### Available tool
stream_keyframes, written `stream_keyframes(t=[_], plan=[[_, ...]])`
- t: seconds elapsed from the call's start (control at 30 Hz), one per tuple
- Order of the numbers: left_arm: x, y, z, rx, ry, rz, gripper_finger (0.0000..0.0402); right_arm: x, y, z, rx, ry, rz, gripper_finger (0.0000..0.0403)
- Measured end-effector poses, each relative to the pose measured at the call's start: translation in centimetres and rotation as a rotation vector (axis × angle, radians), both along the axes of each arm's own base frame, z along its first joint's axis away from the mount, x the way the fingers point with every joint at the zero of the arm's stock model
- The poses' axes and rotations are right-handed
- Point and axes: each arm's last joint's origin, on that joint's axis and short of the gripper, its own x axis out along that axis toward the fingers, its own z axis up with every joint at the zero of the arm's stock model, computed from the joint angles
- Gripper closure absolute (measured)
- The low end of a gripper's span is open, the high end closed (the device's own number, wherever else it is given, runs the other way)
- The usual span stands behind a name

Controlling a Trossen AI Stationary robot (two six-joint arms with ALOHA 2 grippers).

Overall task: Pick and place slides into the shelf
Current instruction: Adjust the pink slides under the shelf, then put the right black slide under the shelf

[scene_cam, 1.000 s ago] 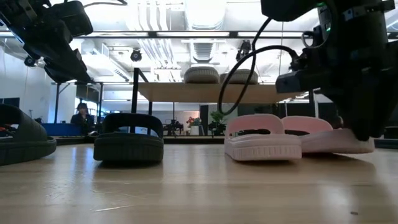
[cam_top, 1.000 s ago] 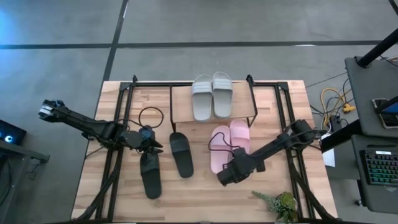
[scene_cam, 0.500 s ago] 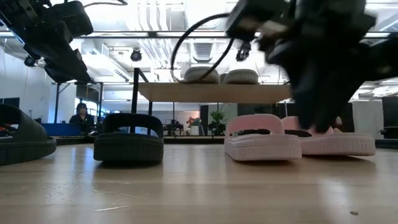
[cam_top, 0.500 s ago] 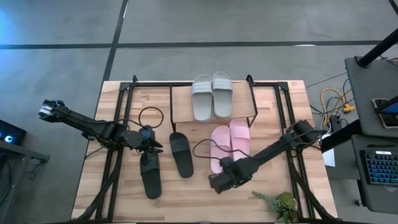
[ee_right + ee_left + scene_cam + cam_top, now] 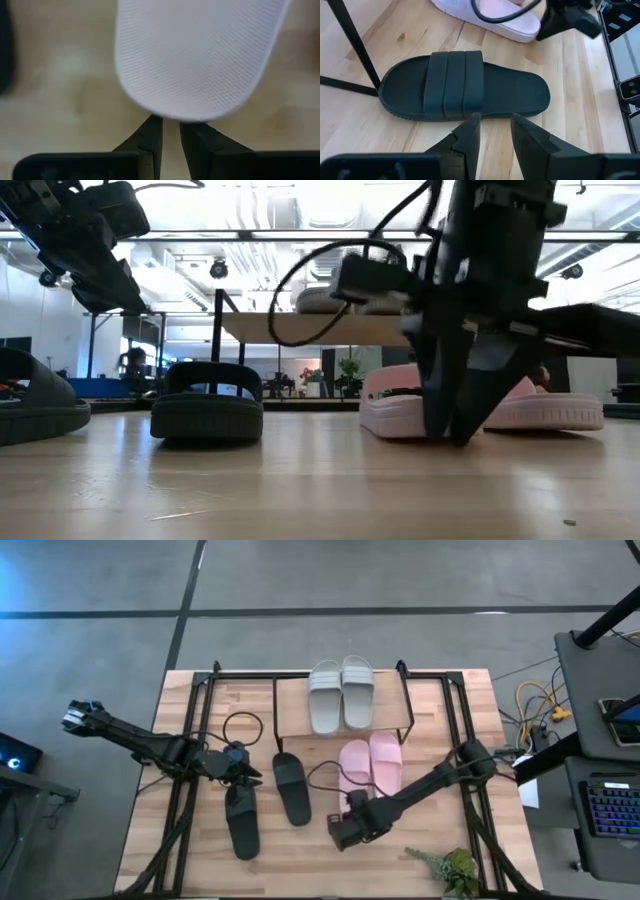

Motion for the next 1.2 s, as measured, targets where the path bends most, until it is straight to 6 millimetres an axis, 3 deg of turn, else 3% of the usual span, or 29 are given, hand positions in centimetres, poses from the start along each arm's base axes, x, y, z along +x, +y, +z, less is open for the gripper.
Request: stream_keyframes(t=[0.3,0.57,0.87,1.0,1.2], plan=[[0.0,0.0,0.0,-0.005,0.0,0.003,0.0307,-1.3,-1.2,0.4,-0.082,0.151,-0.093,0.0344],[0.0,0.0,0.0,-0.006,0.0,-0.006,0.0307,0.8,1.4,3.4,0.026,-0.154,0.284,0.0344],[-0.7,-1.2,0.3,-0.174,0.076,-0.23,0.0307,1.3,2.3,5.2,-0.065,-0.254,0.409,0.0344],[-1.5,-1.9,1.1,-0.211,0.152,-0.257,0.0307,2.0,1.0,5.5,-0.111,-0.246,0.498,0.0344],[-1.3,-2.5,2.6,-0.285,0.126,-0.253,0.0307,3.7,-3.9,6.9,-0.143,-0.249,0.603,0.0344]])
